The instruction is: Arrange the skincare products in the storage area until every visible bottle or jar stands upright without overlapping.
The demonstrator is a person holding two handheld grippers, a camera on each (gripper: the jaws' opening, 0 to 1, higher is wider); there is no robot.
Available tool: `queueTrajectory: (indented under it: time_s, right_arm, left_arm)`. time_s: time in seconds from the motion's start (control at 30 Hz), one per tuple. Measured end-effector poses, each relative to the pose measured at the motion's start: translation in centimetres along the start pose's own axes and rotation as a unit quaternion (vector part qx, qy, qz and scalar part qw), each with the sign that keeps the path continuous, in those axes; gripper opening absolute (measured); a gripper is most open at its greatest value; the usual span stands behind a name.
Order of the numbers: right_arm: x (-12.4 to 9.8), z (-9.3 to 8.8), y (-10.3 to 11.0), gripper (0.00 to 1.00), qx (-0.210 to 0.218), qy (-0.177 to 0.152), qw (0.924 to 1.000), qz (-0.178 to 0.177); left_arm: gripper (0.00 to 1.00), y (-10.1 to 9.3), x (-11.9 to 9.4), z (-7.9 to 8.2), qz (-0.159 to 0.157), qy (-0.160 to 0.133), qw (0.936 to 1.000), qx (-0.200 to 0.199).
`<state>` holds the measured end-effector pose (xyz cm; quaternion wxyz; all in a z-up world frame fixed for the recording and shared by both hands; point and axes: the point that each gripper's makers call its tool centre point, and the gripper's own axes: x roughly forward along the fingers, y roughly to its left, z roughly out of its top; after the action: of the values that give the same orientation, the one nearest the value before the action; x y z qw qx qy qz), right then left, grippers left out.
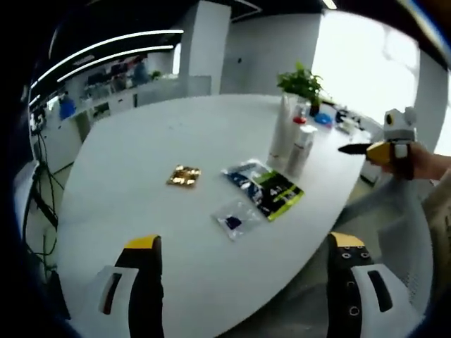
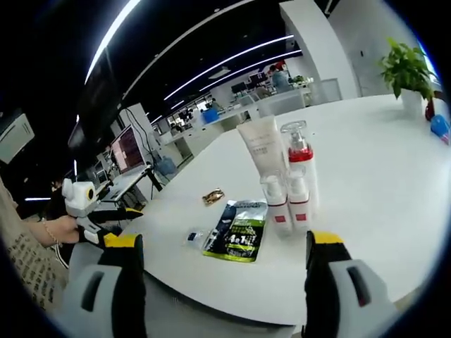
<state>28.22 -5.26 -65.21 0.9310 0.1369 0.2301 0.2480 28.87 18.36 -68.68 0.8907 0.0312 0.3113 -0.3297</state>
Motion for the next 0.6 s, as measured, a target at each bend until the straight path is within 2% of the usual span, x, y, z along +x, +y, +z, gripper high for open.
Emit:
queueTrajectory:
  time_s: [0.27,0.6]
  right_arm:
    - [0.01,-0.09,-0.08,0.96,0.000,0.002,1.0000,0.000]
    - [0.11,-0.29,0.08,0.95,-0.001,0.009,0.9999,0.004]
  left_arm:
    - [0.97,-0.02,-0.35,0.35,0.010,-0.011,0.9999,0.002]
    - [0.97,0.05,-0.19,-0.06,0.011,0.000,0.9999,0.002]
